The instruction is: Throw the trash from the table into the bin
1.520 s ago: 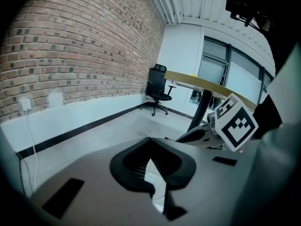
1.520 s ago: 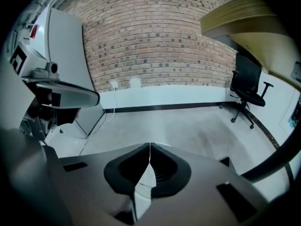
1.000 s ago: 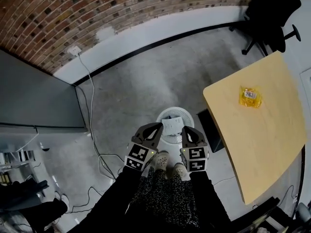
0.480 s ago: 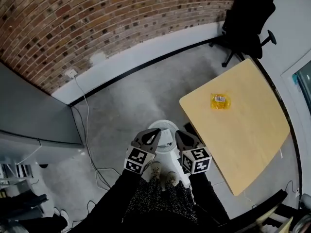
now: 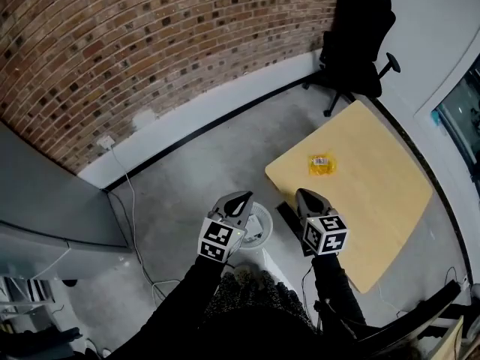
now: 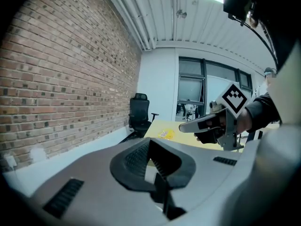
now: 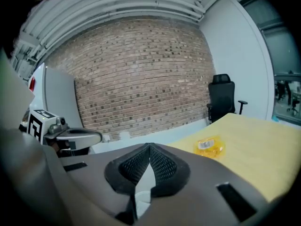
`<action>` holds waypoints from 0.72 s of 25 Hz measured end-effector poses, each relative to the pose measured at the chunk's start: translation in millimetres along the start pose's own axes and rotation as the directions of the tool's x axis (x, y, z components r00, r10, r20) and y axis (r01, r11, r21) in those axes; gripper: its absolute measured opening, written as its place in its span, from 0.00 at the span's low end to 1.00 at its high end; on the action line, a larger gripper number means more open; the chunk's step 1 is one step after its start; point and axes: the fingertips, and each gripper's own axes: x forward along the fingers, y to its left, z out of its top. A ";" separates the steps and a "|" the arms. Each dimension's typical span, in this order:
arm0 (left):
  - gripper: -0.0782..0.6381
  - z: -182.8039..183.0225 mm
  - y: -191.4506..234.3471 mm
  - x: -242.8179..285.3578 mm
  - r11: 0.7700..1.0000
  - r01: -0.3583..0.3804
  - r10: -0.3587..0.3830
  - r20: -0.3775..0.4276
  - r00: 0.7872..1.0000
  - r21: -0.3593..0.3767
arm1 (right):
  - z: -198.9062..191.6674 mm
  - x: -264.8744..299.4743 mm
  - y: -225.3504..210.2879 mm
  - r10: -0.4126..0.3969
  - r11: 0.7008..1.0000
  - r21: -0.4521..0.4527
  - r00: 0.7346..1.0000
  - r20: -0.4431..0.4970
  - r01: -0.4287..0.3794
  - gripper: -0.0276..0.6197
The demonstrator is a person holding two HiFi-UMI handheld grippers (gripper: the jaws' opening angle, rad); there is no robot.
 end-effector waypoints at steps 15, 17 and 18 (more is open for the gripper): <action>0.11 7.0 18.9 17.2 1.000 0.011 -0.011 -0.029 1.000 0.007 | 29.6 -6.2 -94.4 -0.239 0.971 0.029 0.971 0.019 0.238 0.06; 0.11 9.0 22.2 20.6 1.000 -0.002 0.002 -0.029 1.000 0.005 | 26.3 -2.3 -101.7 -0.238 0.971 0.023 0.971 0.007 0.237 0.06; 0.11 11.3 21.6 22.9 1.000 -0.005 0.005 -0.027 1.000 0.008 | 25.7 -0.8 -105.7 -0.239 0.971 0.012 0.971 0.003 0.239 0.06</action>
